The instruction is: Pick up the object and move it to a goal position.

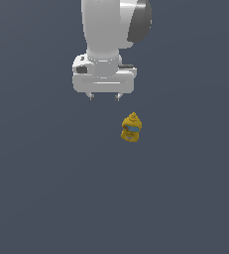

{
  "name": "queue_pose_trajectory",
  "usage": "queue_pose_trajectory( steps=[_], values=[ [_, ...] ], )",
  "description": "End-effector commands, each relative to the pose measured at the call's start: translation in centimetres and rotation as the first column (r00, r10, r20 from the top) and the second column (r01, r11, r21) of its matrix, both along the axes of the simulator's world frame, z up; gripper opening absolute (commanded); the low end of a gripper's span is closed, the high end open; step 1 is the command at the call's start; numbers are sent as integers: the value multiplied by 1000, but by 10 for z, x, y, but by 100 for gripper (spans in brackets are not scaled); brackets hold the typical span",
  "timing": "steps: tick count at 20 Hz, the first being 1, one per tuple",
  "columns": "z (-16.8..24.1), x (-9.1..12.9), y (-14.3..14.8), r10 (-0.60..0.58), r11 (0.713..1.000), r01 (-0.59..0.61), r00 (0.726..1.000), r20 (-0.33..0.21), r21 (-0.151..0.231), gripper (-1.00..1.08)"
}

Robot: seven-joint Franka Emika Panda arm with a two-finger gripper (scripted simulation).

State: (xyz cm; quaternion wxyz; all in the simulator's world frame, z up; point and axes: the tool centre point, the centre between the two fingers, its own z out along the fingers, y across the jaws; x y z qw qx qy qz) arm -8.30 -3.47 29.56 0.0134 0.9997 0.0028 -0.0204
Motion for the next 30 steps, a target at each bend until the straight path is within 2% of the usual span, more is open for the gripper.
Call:
queue_pose_trajectory(
  steps=[1, 10, 17, 25, 30],
  values=[
    [0, 0, 0, 0, 1000, 0, 1000, 0, 0, 100],
    [0, 3, -30, -23, 999, 23, 1000, -2, -24, 100],
    [-2, 3, -26, -4, 1000, 3, 1000, -2, -22, 100],
    [-9, 3, -12, 112, 994, -112, 994, -2, -14, 100],
    [-16, 3, 3, 234, 972, -234, 972, -1, -6, 100]
  ],
)
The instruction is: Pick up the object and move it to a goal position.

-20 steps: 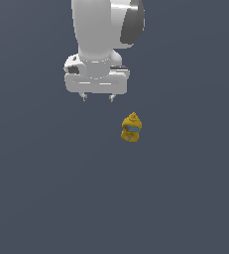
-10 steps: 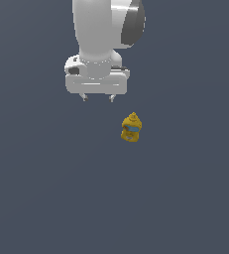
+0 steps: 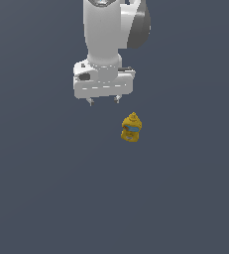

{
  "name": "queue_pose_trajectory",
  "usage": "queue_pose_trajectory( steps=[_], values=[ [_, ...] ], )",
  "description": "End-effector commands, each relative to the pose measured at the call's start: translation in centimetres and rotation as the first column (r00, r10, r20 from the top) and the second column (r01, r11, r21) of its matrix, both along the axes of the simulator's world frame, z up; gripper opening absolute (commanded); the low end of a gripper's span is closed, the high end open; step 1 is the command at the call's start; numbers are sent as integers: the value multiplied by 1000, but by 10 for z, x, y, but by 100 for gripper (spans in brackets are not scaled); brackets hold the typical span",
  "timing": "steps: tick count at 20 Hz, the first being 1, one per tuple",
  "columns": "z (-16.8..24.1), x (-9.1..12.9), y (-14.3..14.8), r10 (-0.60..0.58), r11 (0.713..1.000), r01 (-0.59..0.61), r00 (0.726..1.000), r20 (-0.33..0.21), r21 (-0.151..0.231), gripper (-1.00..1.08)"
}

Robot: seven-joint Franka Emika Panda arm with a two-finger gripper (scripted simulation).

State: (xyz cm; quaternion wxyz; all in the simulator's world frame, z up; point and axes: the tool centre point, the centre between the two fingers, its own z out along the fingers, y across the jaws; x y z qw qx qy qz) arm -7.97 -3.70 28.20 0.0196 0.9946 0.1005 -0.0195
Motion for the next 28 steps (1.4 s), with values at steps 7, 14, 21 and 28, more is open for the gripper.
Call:
queue_pose_trajectory(
  steps=[7, 14, 21, 28],
  values=[
    [-16, -1, 32, 258, 966, -258, 966, 2, 17, 100],
    [-29, -5, 58, 466, 884, -466, 885, 8, 28, 100],
    [-42, -10, 85, 650, 759, -650, 760, 17, 37, 100],
    [-53, -16, 108, 786, 616, -787, 617, 26, 42, 100]
  ],
)
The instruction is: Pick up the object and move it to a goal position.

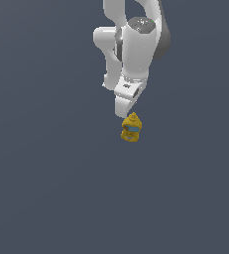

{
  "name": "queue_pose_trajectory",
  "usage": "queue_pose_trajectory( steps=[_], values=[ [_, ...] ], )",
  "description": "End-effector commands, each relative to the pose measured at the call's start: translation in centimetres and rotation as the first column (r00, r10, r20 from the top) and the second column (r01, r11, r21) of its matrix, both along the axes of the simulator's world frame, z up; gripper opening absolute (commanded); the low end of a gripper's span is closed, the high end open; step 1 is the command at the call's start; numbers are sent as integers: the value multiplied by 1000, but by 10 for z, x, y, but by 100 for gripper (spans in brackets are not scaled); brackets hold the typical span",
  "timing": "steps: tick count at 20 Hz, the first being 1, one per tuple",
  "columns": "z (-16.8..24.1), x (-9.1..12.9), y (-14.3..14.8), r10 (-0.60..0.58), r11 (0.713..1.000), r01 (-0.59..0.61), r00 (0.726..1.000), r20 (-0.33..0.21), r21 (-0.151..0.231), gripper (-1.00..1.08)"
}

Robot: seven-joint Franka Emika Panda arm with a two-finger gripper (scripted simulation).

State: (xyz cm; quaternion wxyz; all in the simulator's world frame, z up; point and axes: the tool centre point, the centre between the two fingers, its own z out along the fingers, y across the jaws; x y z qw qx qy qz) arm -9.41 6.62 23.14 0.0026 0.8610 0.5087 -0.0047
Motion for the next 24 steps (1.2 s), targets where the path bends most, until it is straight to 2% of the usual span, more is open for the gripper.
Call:
queue_pose_trajectory(
  steps=[1, 10, 18, 24],
  values=[
    [-3, -2, 7, 62, 998, -62, 998, 2, 3, 100],
    [-10, -6, 21, 186, 983, -186, 983, 5, 9, 100],
    [-13, -7, 22, 194, 981, -194, 981, 5, 9, 100],
    [-33, -8, 22, 196, 980, -196, 981, 5, 10, 100]
  ],
)
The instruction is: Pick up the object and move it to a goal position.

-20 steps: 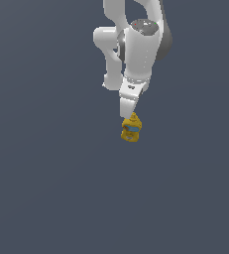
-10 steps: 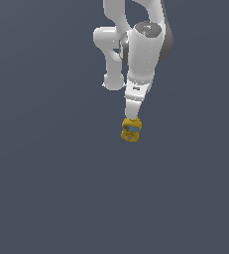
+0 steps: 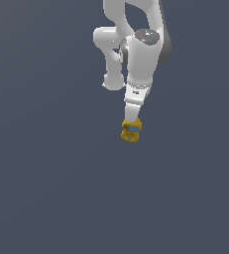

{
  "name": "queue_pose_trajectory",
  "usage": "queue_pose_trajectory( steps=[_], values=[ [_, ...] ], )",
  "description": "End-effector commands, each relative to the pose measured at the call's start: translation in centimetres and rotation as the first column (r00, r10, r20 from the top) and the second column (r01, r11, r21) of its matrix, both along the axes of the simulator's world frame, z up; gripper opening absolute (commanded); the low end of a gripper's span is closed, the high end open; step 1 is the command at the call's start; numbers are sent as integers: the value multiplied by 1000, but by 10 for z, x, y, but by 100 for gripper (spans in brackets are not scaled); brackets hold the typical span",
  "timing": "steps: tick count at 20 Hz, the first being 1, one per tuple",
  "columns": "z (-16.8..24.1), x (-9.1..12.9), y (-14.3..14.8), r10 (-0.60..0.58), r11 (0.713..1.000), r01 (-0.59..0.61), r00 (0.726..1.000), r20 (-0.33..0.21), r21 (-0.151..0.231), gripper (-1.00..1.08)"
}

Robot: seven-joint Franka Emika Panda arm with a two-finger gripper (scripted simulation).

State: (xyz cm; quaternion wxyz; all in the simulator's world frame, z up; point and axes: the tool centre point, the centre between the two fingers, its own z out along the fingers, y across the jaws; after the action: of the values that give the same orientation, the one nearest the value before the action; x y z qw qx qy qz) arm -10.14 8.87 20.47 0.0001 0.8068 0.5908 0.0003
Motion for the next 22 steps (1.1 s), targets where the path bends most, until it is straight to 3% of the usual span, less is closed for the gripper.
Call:
queue_pose_trajectory(
  steps=[1, 10, 11, 22],
  values=[
    [-12, -1, 0, 1, 1000, -1, 1000, -1, 0, 100],
    [-34, 0, 0, 3, 1000, -3, 1000, -1, 0, 100],
    [-34, 0, 0, 3, 1000, -3, 1000, -1, 0, -100],
    [-33, 0, 0, 3, 1000, -3, 1000, 0, 0, -100]
  ],
)
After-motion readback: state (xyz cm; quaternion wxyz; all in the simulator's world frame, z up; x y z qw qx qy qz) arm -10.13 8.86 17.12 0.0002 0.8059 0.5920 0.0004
